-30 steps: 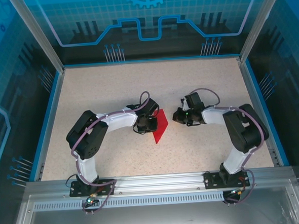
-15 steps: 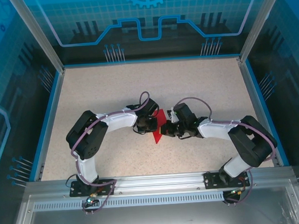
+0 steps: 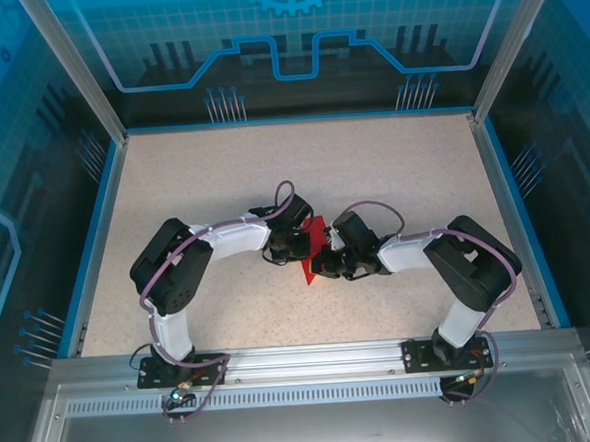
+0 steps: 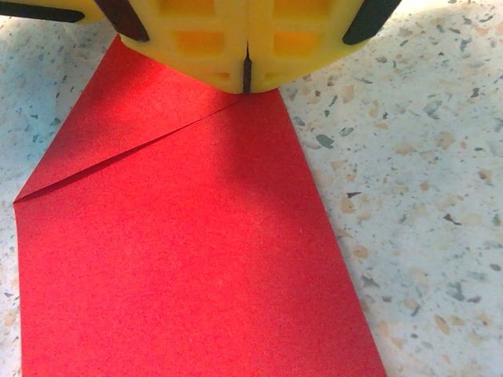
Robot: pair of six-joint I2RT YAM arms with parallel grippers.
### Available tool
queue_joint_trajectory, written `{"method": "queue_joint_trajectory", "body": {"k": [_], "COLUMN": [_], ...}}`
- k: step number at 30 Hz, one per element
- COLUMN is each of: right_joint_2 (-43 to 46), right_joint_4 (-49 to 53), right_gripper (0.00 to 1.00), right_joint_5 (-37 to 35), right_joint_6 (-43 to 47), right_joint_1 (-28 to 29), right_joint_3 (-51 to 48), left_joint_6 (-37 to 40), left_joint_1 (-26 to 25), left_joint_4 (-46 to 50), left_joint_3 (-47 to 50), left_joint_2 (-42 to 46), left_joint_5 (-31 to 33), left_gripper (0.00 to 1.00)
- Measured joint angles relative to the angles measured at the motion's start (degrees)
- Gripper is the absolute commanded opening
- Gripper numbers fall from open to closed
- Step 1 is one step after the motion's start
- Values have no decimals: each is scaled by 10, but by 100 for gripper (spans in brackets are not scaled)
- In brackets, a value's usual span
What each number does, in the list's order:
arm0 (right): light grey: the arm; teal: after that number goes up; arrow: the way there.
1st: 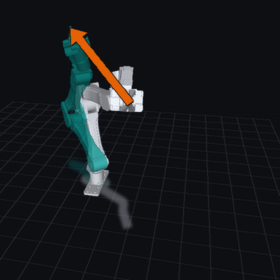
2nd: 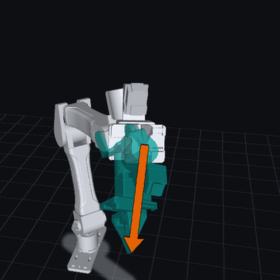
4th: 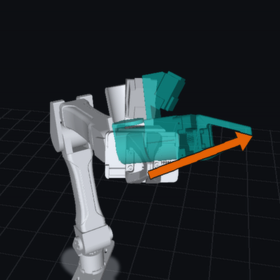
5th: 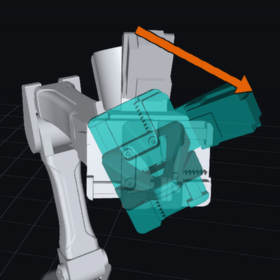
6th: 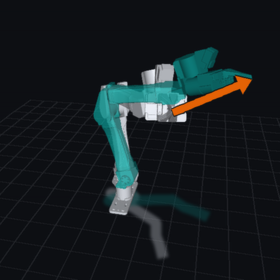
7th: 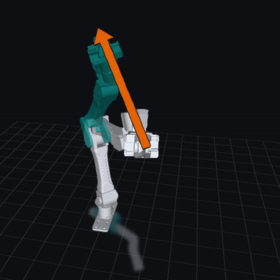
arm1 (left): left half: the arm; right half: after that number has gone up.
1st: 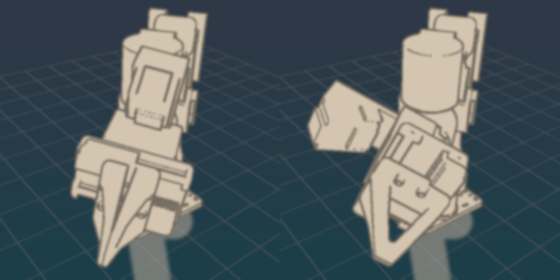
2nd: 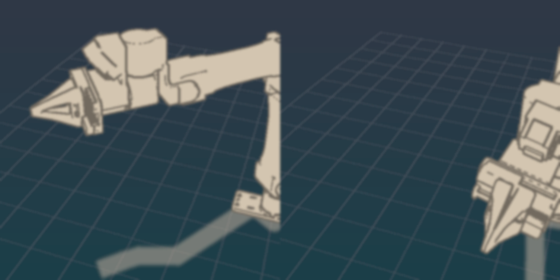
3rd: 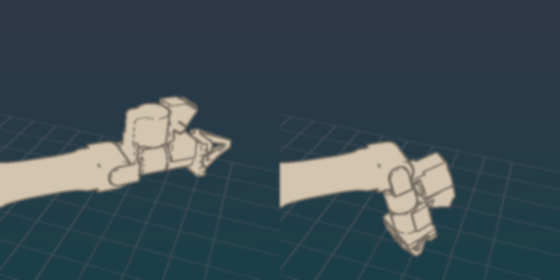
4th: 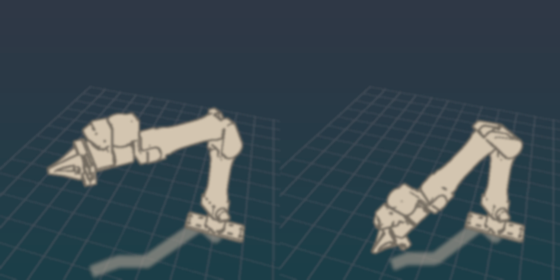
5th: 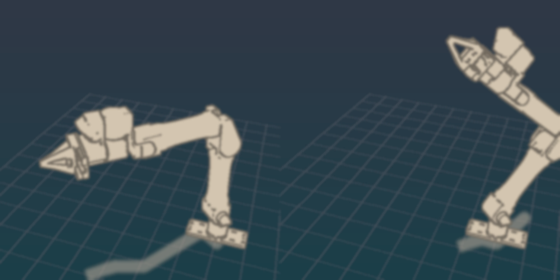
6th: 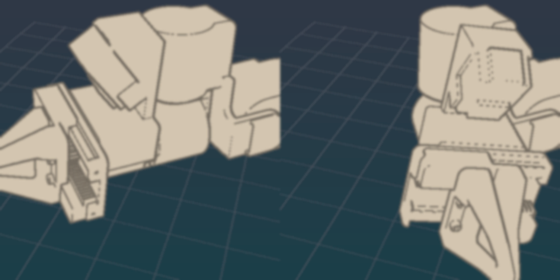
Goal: Fold a paper plane with a square sheet of paper (pick it up from the middle)
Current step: Third fold the triangle at the center of the table.
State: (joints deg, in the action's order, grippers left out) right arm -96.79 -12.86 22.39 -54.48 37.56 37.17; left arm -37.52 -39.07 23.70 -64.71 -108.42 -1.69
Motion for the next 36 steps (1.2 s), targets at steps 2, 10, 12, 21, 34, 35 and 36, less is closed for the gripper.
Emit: {"method": "queue_joint_trajectory", "body": {"k": [2, 10, 12, 21, 34, 35, 36], "right_joint_2": [0, 1, 6, 10, -52, -54, -55], "right_joint_4": [-3, -1, 7, 38, 43, 43, 44], "right_gripper": [0, 0, 0, 0, 0, 0, 0], "right_joint_5": [2, 4, 3, 3, 20, 22, 23], "right_joint_6": [0, 4, 6, 38, 60, 61, 63], "right_joint_1": [0, 0, -2, -67, -87, -87, -88], "right_joint_3": [-5, -10, -10, 34, 62, 63, 64], "left_joint_6": [0, 0, 0, 0, 2, 2, 2], "left_joint_1": [0, 0, 0, 0, 0, 0, 0], "left_joint_4": [0, 0, 0, 0, -4, -4, -4], "left_joint_3": [0, 0, 0, 0, -1, -1, -1], "left_joint_2": [0, 0, 0, 0, 8, 9, 11], "left_joint_5": [0, 0, 0, 0, 0, 0, 0], "left_gripper": [0, 0, 0, 0, 0, 0, 0]}}
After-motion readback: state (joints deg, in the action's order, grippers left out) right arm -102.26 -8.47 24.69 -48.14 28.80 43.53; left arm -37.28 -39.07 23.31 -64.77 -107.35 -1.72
